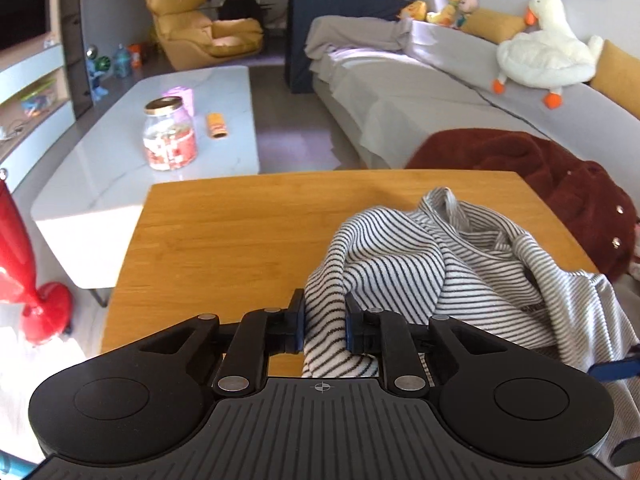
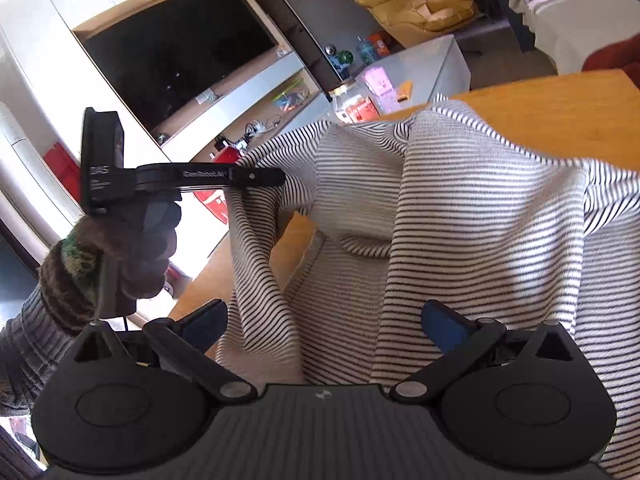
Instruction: Fold clothes
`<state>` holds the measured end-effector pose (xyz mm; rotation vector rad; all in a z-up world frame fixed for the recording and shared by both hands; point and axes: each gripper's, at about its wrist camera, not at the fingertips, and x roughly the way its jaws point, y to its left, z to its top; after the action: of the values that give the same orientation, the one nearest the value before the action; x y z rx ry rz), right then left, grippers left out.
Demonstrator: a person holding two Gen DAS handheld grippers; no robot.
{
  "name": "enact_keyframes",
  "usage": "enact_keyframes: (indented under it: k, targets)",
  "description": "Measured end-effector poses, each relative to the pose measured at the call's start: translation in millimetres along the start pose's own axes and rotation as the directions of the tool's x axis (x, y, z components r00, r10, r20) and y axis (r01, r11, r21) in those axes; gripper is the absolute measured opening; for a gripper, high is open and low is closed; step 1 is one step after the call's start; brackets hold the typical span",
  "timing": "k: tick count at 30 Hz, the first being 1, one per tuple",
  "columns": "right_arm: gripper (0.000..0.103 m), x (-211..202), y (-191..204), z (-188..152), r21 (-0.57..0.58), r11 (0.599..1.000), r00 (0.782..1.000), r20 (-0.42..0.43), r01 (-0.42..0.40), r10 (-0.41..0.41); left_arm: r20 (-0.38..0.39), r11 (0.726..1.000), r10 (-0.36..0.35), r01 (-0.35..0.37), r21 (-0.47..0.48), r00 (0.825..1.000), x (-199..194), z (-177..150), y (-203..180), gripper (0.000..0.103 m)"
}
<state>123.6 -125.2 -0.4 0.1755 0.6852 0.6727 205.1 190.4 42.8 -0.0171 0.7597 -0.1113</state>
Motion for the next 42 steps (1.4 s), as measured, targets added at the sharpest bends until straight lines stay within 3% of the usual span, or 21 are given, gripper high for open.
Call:
enact_keyframes:
  k: [2,4,5,6,8,11,13,14,16,18,19,20,22,24,26,27,30,35,39,40,42]
  targets:
    - [0.103,-4.5,15.2,9.5,-0.096,0.989,0.992,0.072,0.114,-0.107,0.011,1.000,0.026,-0.026,-0.007,1.000,-1.7,1.1,11.4,0.031]
    - [0.101,-3.7,32.3,17.1,-0.201,0.946,0.963,0.150,0.253,-0.225,0.067,0.999,0.007,-0.005,-0.043,0.998,-17.2,-0.9,15.6,0.053]
    - [0.095,2.4,40.2,19.3,-0.254,0.915,0.946,0.176,0.313,-0.274,0.111,0.997,-0.009,0.017,-0.069,0.994,-28.2,-3.7,14.5,0.071]
    - [0.088,9.6,45.9,21.4,-0.281,0.902,0.942,0.176,0.327,-0.287,0.156,0.995,-0.025,0.040,-0.093,0.987,-39.2,-6.6,13.5,0.085]
    - [0.086,27.4,55.1,25.1,-0.311,0.897,0.948,0.145,0.314,-0.282,0.232,0.988,-0.066,0.097,-0.124,0.971,-53.2,-14.4,2.3,0.096]
    - [0.085,63.4,62.0,17.6,-0.385,0.871,0.949,0.061,0.307,-0.308,0.329,0.971,-0.126,0.183,-0.151,0.936,-67.0,-26.5,-18.4,0.099]
    - [0.069,81.0,60.9,10.1,-0.462,0.821,0.932,0.034,0.335,-0.361,0.360,0.963,-0.163,0.227,-0.144,0.919,-64.5,-33.2,-34.6,0.099]
    - [0.054,84.4,57.7,8.2,-0.501,0.790,0.921,0.035,0.353,-0.389,0.369,0.961,-0.181,0.244,-0.131,0.912,-62.0,-35.9,-42.1,0.100]
    - [0.049,73.4,46.8,20.3,-0.506,0.796,0.927,0.023,0.333,-0.374,0.369,0.949,-0.239,0.297,-0.107,0.898,-53.2,-39.5,-54.5,0.102]
    - [0.019,62.5,36.0,38.1,-0.526,0.763,0.907,0.045,0.377,-0.418,0.347,0.930,-0.307,0.357,-0.090,0.886,-40.5,-40.8,-64.3,0.103]
    - [0.013,57.8,30.9,47.1,-0.537,0.740,0.894,0.065,0.405,-0.443,0.334,0.919,-0.337,0.384,-0.086,0.880,-33.3,-41.9,-69.2,0.103]
    - [0.005,55.8,22.7,57.7,-0.542,0.706,0.870,0.101,0.455,-0.483,0.312,0.909,-0.367,0.409,-0.078,0.876,-25.0,-43.7,-74.5,0.103]
    - [0.005,53.0,5.2,79.5,-0.545,0.626,0.807,0.180,0.558,-0.563,0.253,0.899,-0.406,0.433,-0.062,0.878,-7.2,-48.1,-84.5,0.103]
    - [0.005,62.8,-23.7,98.5,-0.534,0.505,0.702,0.268,0.678,-0.660,0.184,0.913,-0.388,0.405,-0.059,0.903,10.8,-54.3,-92.2,0.103]
    - [0.005,78.9,-60.6,112.4,-0.487,0.480,0.644,0.253,0.730,-0.722,0.122,0.936,-0.335,0.344,-0.068,0.934,23.7,-60.5,-90.6,0.103]
    - [0.005,88.1,-77.9,116.1,-0.462,0.495,0.635,0.219,0.736,-0.741,0.092,0.947,-0.305,0.312,-0.073,0.948,29.7,-63.5,-89.1,0.103]
    - [0.005,119.6,-109.4,106.6,-0.455,0.526,0.641,0.140,0.719,-0.755,0.076,0.973,-0.215,0.220,-0.073,0.974,30.5,-65.3,-73.6,0.102]
    - [0.006,138.6,-116.4,90.2,-0.472,0.521,0.647,0.149,0.711,-0.748,0.111,0.997,-0.045,0.052,-0.061,0.993,18.8,-55.0,-38.1,0.102]
    - [0.031,107.7,-107.9,101.6,-0.429,0.529,0.649,0.208,0.733,-0.732,0.130,0.994,0.053,-0.040,-0.101,0.990,7.2,-36.4,-3.5,0.102]
    - [0.032,92.2,-99.4,101.9,-0.414,0.545,0.662,0.228,0.730,-0.714,0.136,0.993,0.059,-0.044,-0.109,0.989,3.7,-31.9,3.1,0.102]
    - [0.034,58.2,-77.9,99.2,-0.379,0.634,0.732,0.226,0.673,-0.642,0.148,0.991,0.071,-0.053,-0.124,0.986,-3.2,-23.0,16.1,0.102]
